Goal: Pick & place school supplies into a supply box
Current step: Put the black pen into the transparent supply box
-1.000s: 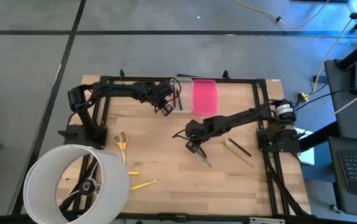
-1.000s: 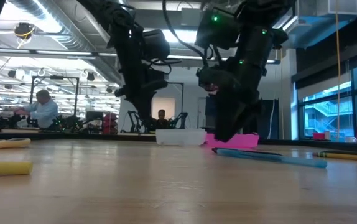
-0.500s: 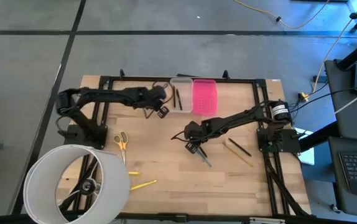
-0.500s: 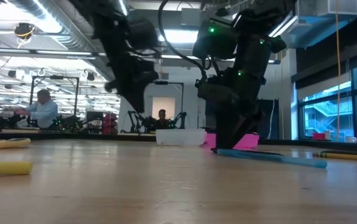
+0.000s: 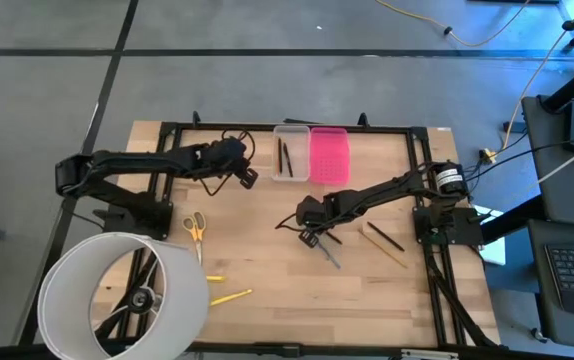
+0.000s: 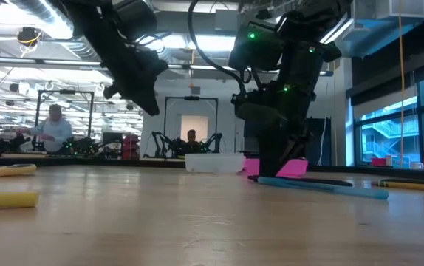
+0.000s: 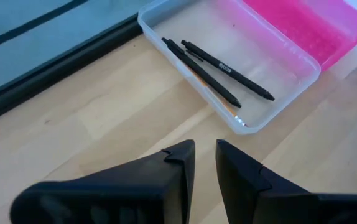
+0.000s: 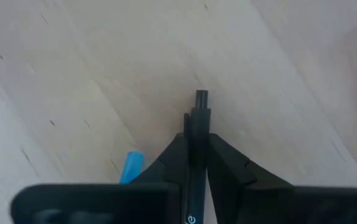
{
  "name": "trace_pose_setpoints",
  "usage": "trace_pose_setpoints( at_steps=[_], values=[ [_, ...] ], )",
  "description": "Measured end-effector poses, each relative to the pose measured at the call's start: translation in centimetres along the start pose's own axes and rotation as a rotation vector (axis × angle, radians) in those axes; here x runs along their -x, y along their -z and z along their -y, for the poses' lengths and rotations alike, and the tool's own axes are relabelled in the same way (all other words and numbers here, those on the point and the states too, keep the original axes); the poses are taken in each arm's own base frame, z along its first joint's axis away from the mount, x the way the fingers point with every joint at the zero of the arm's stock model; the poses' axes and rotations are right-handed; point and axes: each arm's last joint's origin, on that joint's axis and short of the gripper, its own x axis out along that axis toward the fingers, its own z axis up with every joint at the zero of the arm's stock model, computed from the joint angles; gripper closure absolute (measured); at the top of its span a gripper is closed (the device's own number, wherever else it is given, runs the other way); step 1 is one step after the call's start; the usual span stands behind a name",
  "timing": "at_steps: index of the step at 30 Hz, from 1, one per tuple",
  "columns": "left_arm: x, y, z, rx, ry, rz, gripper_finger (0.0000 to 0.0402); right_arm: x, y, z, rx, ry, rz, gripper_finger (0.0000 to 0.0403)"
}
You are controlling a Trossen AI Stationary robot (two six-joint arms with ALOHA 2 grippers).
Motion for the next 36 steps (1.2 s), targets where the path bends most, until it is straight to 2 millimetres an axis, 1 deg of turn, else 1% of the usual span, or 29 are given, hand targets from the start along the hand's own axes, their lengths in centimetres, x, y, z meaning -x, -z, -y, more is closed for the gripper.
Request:
trace_pose_setpoints(
  at_steps=[6, 13, 15, 18, 22, 24, 28, 31, 33, 36],
  values=[
    [0.0, 0.0, 0.0, -0.024, 0.000, -0.001, 0.0347, 1.4, -0.2, 0.3, -0.008, -0.008, 0.022, 0.0349],
    [0.0, 0.0, 0.0, -0.026, 0.000, -0.001, 0.0343, 5.4, -1.8, 1.6, -0.065, -0.067, 0.132, 0.0348],
    [0.0, 0.0, 0.0, -0.018, 0.000, -0.001, 0.0343, 6.7, -2.5, 2.2, -0.074, -0.095, 0.187, 0.0348],
    [0.0, 0.0, 0.0, -0.018, 0.008, -0.005, 0.0344, 8.1, -4.0, 3.4, -0.103, -0.114, 0.295, 0.0348],
    [0.0, 0.0, 0.0, -0.016, 0.008, -0.005, 0.0347, 9.9, -6.8, 5.3, -0.161, -0.163, 0.512, 0.0348],
    [0.0, 0.0, 0.0, -0.015, 0.009, -0.005, 0.0347, 10.3, -8.2, 6.4, -0.185, -0.178, 0.612, 0.0348],
    [0.0, 0.0, 0.0, -0.014, 0.010, -0.005, 0.0343, 10.8, -10.7, 9.0, -0.230, -0.176, 0.785, 0.0348],
    [0.0, 0.0, 0.0, 0.005, 0.010, -0.006, 0.0344, 10.3, -12.0, 10.8, -0.271, -0.160, 0.862, 0.0348],
    [0.0, 0.0, 0.0, 0.007, 0.011, -0.007, 0.0346, 9.5, -12.5, 11.7, -0.278, -0.139, 0.881, 0.0348],
    [0.0, 0.0, 0.0, 0.007, 0.014, -0.008, 0.0347, 7.8, -13.0, 12.6, -0.298, -0.105, 0.868, 0.0347]
  ],
)
